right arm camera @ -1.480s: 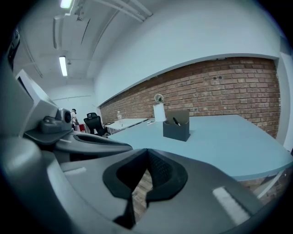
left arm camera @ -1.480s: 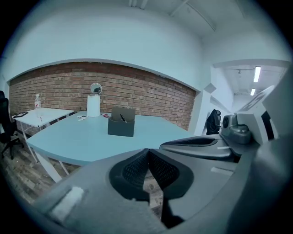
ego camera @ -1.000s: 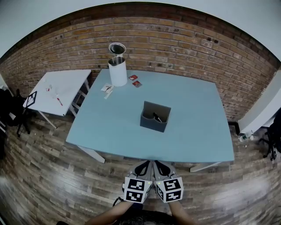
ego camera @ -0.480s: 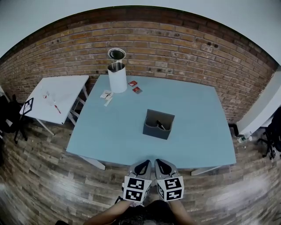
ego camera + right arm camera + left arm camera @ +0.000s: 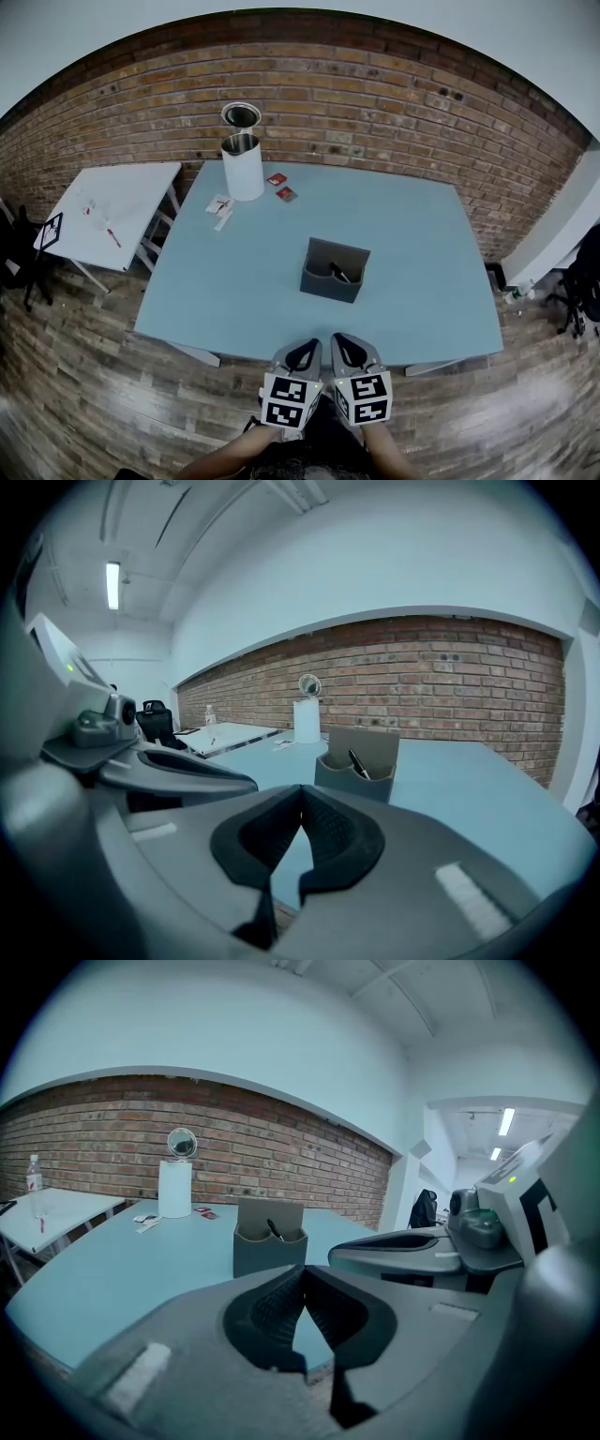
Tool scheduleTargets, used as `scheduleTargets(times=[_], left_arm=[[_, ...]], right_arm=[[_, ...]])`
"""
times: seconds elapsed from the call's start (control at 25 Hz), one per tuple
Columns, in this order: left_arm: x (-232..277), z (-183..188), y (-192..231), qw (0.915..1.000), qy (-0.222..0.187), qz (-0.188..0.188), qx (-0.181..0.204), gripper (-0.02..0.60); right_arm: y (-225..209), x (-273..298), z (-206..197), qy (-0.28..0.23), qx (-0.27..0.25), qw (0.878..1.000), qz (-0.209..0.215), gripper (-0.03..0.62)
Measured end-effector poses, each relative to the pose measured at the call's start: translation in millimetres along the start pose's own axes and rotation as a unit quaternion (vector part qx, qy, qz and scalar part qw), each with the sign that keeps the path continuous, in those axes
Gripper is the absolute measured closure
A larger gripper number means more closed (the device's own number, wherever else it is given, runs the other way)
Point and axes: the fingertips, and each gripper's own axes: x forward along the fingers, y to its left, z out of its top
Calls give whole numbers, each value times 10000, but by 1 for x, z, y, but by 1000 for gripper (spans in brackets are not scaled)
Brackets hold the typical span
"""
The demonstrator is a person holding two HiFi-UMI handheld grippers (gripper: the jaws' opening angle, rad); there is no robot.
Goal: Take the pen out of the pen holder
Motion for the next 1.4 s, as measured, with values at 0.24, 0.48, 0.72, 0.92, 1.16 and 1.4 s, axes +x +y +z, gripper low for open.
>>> scheduleTargets(times=[0.24, 0.48, 0.72, 0.92, 1.16, 1.4], left_arm=[[18, 7, 7, 10000, 2, 14, -24, 583], [37, 16, 20, 9999, 28, 121, -12, 583], [58, 24, 35, 9997, 23, 219, -70, 583], [72, 30, 46, 9993, 65, 360, -79, 583], [88, 27, 60, 9987, 160, 472, -129, 583], [102, 29, 70, 9983, 209, 530, -125, 583]], right_arm=[[-13, 18, 6, -8, -27, 10000, 17, 589], [-29, 41, 18, -39, -27, 10000, 5, 589], [-45, 67, 29, -51, -345, 9994, -67, 588], [-58, 87, 39, -9, -525, 9986, -50, 579], [-69, 115, 33, 174, -610, 9980, -51, 558], [-82, 145, 27, 502, -758, 9958, -121, 519]])
